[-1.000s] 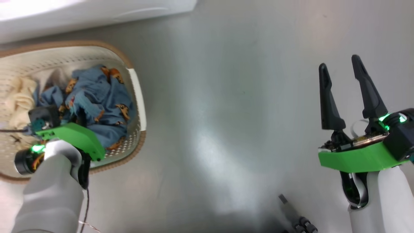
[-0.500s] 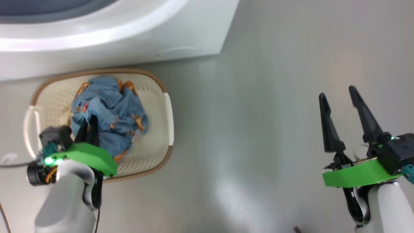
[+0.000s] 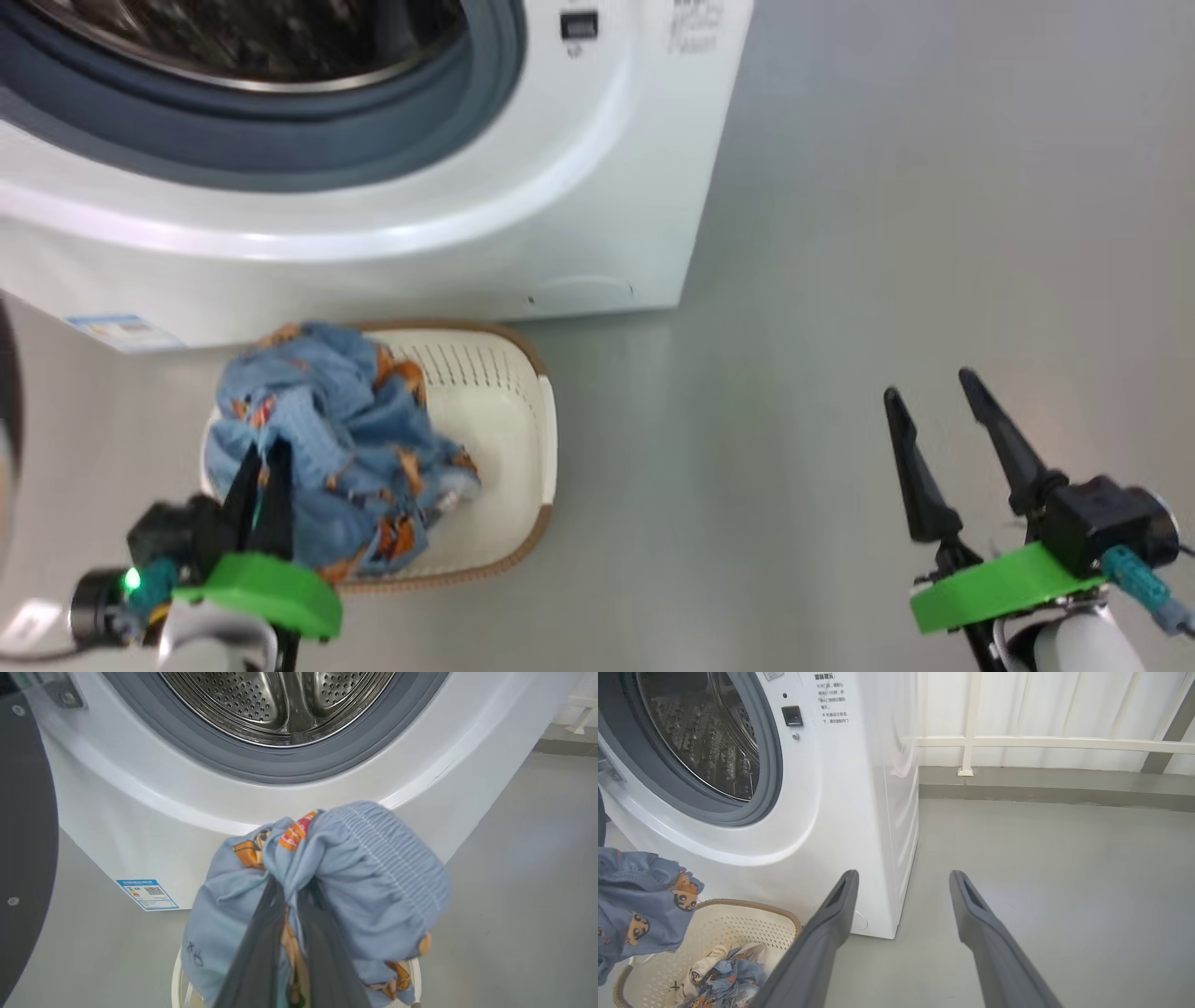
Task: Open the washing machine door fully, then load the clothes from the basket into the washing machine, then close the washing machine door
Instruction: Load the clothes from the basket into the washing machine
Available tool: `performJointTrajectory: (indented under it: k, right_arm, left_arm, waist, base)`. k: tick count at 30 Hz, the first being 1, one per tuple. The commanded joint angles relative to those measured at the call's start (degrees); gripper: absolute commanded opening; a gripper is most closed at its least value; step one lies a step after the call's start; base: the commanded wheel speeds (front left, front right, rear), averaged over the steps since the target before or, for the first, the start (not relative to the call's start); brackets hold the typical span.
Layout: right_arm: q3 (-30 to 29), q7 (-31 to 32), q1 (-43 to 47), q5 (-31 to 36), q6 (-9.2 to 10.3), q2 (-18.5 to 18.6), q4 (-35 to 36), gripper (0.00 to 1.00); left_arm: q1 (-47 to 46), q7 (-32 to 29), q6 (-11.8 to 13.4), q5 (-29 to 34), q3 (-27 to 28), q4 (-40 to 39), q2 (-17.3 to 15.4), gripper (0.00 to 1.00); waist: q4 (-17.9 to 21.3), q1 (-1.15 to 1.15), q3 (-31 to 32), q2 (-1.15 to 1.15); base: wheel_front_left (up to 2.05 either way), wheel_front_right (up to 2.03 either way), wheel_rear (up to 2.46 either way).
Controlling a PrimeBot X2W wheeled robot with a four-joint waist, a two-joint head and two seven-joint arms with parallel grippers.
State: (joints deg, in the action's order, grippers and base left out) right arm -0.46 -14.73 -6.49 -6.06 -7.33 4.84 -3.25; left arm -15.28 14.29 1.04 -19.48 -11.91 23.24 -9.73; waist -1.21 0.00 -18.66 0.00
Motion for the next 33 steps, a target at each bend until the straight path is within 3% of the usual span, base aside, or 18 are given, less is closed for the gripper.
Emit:
performJointTrajectory:
  k: [1,17,33]
  right_arm:
    - [1.6,-0.2,1.2,0.2,-0.16,0.0,1.0,1.0]
    - [1.8,2.2,8.4,0.4,-0.16,-1.0,2.9,1.0]
    - [0.6,4.4,11.9,1.1,-0.16,-1.7,6.9,1.0]
  left_arm:
    - [1.2,0.7,0.6,0.8,2.0,-2.3,-1.9,0.0]
    - [14.0,-1.2,3.8,1.3,2.4,-17.5,-4.0,0.0]
    - [19.4,-4.2,6.4,0.9,2.9,-25.1,-5.1,0.0]
  waist:
    - [-1.8,0.0,6.1,0.0]
    - [-1.2,0.0,16.8,0.0]
    - [-0.4,0.0,19.1,0.0]
  base:
    - [0.0,0.0,0.0]
    - [0.0,0.0,0.0]
    - [0.0,0.0,0.0]
